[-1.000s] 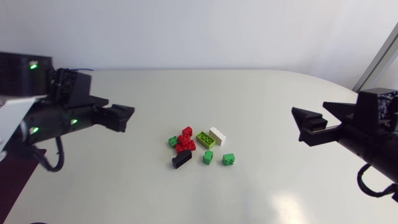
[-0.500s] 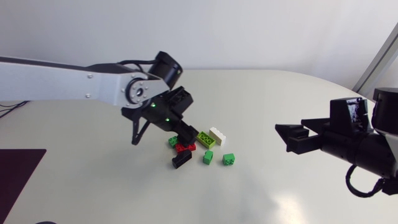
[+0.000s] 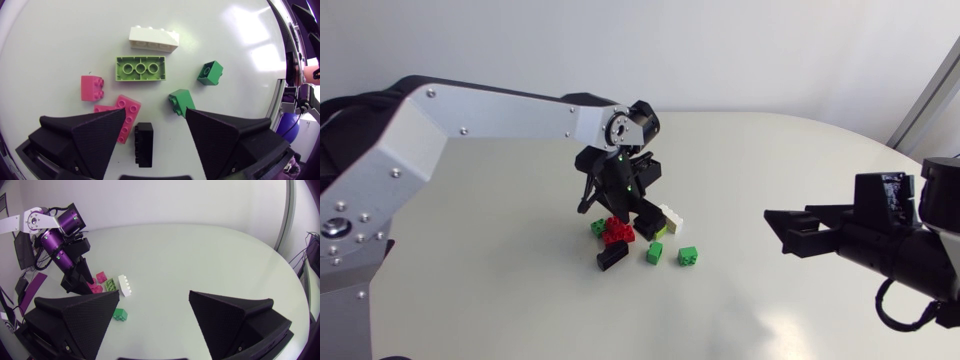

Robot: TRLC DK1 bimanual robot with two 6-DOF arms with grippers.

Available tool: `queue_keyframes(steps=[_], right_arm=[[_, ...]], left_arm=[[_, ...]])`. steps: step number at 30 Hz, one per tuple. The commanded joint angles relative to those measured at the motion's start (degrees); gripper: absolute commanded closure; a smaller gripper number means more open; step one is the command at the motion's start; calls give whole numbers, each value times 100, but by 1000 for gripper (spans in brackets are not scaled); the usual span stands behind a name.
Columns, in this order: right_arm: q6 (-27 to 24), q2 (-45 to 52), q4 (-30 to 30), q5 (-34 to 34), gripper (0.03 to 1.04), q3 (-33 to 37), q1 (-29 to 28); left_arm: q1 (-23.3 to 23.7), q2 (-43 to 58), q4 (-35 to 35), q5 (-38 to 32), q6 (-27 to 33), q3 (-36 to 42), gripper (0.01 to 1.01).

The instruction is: Sort duplo bricks by size, large to the right and small to the left

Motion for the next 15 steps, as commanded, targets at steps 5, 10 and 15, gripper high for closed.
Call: queue_keyframes(steps=[5,10,15], right_arm=[[260,296,53,2,62,77,7],[295,288,89,11,62,-29,-2],[278,235,71,11,62,-64,-72]], left_arm=[[-368,257,-209,114,-203,448,210],[-456,600,-438,105,-238,703,210],[-412,697,-517,105,-255,694,210]])
